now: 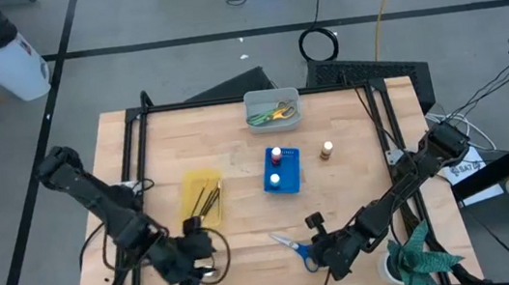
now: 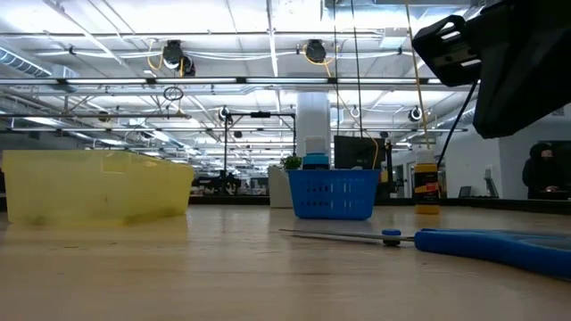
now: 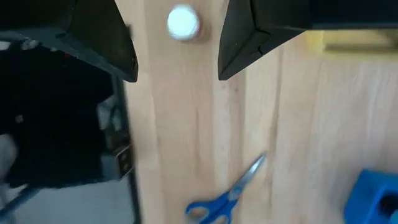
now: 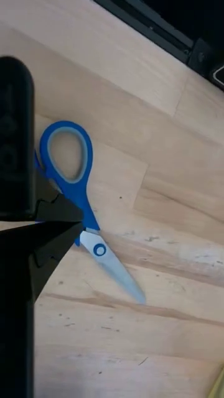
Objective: Pick & Place Paint Supplies
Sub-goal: Put the orange paint bottle into the blue bin
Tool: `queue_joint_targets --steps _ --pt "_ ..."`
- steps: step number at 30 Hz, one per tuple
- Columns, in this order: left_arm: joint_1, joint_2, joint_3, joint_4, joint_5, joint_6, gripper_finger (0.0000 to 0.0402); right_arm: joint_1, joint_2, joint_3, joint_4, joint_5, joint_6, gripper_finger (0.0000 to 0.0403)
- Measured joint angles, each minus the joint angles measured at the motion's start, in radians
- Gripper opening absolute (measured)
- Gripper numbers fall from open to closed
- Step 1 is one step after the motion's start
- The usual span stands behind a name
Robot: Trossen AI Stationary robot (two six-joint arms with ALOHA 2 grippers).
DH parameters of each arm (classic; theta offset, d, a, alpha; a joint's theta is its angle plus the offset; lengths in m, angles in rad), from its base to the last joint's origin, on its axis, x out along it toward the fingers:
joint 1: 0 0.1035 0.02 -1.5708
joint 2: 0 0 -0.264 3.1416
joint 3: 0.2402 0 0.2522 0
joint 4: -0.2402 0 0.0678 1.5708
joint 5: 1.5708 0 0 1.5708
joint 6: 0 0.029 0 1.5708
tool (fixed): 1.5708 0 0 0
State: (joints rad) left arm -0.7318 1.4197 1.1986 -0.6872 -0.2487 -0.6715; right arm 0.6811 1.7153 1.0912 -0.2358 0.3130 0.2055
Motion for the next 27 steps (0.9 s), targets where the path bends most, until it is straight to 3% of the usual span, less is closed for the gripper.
queue_joint_targets --steps 6,18,27 --pt "-0.077 0.034 -0.017 -0.049 -0.066 -0.117 0.0237 0.0 0.0 0.0 0.0 0.0 0.029 0.0" --pt "-0.113 0.232 -0.023 -0.063 0.012 -0.162 0.0236 0.001 0.0 0.001 0.0 0.0 0.029 0.0" --pt "-0.09 0.272 -0.023 -0.066 0.023 -0.15 0.0221 0.001 0.0 0.001 0.017 0.0 0.029 0.0"
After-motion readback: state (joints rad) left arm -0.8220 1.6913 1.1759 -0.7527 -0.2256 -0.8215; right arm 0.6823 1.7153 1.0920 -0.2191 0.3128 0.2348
